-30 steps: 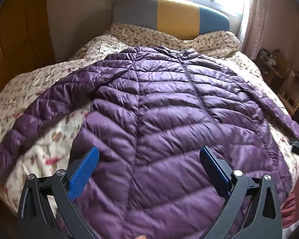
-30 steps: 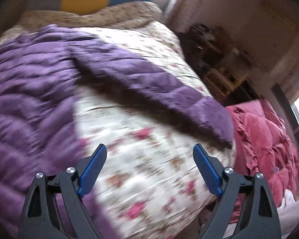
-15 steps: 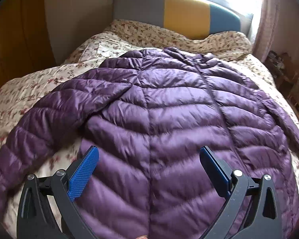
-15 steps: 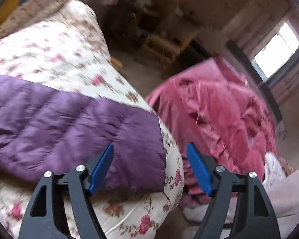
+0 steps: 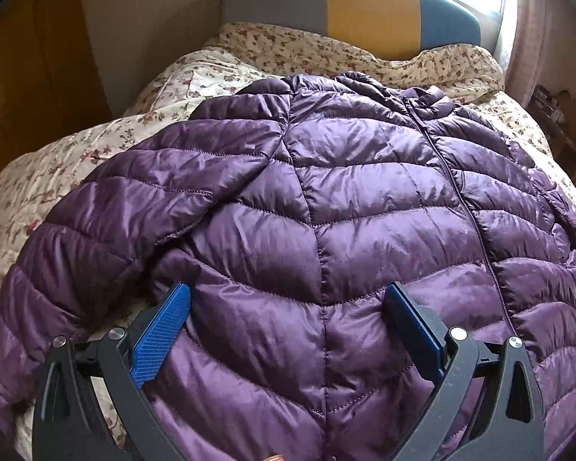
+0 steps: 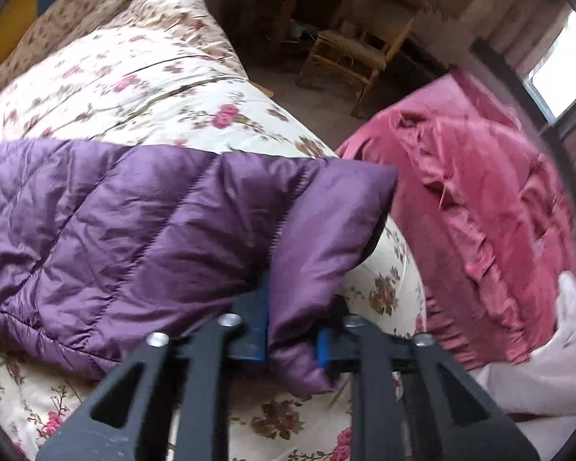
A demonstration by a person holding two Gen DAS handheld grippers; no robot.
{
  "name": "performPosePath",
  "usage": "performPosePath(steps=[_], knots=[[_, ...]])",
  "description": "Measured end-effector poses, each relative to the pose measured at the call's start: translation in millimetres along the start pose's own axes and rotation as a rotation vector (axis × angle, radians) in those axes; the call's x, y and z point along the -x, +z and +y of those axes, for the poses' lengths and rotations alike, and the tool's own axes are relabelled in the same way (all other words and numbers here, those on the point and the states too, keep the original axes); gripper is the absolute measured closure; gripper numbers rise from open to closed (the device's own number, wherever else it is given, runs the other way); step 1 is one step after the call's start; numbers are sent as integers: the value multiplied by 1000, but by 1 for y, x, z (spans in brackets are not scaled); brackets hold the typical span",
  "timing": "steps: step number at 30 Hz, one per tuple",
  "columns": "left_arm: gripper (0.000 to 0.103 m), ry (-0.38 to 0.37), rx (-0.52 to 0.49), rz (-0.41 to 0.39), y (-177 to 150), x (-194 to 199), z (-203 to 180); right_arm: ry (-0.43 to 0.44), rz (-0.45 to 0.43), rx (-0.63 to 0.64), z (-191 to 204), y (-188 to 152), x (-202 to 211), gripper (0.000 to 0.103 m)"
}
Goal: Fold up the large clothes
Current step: 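Lift the sleeve with the right gripper, lay it across the jacket body, release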
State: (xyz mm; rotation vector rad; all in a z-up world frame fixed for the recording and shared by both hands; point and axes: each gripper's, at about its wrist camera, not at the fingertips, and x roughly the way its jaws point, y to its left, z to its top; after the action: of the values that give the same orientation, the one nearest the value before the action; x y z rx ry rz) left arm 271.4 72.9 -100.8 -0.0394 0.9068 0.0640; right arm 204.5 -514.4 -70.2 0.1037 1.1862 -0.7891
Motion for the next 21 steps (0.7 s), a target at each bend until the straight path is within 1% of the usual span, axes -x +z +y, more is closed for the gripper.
performPosePath(steps=[4,7,10,13,17,21], knots=[[3,-11,18,6,2,0,3,-12,-33,24,12,2,9,92],[3,-13,30,2,5,1,4,-24,-85,52,23,6,23,93],[3,-19,35,0,7,1,6,-29,-163,82,39,14,46,93],[3,-22,37,-4,8,3,7,-8,-232,118,56,24,69,93],[3,-30,52,-3,10,3,10,53,-318,183,101,30,105,93],[3,-31,60,12,10,1,14,136,-383,272,162,29,137,93]])
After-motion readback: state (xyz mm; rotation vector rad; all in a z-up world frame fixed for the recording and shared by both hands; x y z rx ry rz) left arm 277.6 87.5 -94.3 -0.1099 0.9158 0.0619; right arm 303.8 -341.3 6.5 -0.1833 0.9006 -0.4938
